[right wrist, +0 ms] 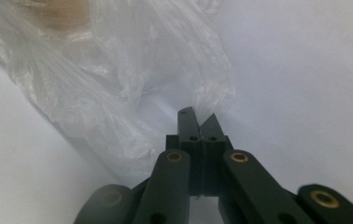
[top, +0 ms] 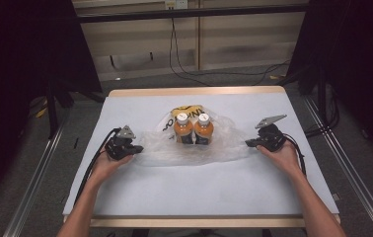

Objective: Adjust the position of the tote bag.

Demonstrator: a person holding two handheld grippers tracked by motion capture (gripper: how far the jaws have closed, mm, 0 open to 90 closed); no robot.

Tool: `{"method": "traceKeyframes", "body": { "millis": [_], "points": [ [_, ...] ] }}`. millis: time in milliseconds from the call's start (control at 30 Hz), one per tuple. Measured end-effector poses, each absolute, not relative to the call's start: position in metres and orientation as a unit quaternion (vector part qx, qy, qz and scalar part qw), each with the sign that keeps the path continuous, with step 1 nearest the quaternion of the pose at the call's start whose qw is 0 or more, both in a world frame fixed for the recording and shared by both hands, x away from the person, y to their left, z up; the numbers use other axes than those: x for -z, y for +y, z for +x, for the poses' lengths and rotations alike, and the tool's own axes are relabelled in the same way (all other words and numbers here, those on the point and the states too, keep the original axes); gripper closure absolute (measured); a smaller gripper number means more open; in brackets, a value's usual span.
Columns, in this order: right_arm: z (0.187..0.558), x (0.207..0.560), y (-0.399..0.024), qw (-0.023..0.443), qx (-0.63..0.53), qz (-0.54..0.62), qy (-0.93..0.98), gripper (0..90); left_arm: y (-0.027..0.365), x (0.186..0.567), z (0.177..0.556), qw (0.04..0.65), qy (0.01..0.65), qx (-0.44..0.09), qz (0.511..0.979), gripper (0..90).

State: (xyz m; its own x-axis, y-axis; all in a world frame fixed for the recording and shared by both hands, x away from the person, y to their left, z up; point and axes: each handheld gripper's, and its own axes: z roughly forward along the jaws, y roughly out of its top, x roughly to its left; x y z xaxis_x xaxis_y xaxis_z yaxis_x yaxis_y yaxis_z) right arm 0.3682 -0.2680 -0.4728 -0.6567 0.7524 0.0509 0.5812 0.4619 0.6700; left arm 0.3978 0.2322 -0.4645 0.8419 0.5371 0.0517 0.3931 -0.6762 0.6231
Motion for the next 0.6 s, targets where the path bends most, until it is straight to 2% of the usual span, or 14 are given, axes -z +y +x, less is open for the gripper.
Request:
{"method": "traceKeyframes", "body": {
  "millis": [267, 400, 467, 500, 533, 600],
  "points": [
    [0.366, 0.478, -0.269, 0.128, -0.331, 0.397, 0.846, 90.0, 0.229, 0.47, 0.392, 0.298, 0.249, -0.121, 0.914, 89.8],
    [0.365, 0.48, -0.27, 0.129, -0.342, 0.397, 0.842, 90.0, 0.233, 0.471, 0.393, 0.315, 0.261, -0.103, 0.907, 88.6],
    [0.364, 0.481, -0.271, 0.13, -0.347, 0.402, 0.837, 88.7, 0.237, 0.471, 0.394, 0.327, 0.263, -0.1, 0.902, 84.3],
    [0.363, 0.48, -0.272, 0.133, -0.35, 0.401, 0.836, 82.1, 0.241, 0.47, 0.394, 0.343, 0.271, -0.092, 0.895, 82.4],
    [0.363, 0.48, -0.272, 0.133, -0.35, 0.401, 0.836, 82.1, 0.241, 0.47, 0.394, 0.343, 0.271, -0.092, 0.895, 78.9],
    [0.362, 0.477, -0.273, 0.139, -0.363, 0.403, 0.829, 75.4, 0.246, 0.468, 0.395, 0.358, 0.275, -0.089, 0.888, 69.5]
  ]
}}
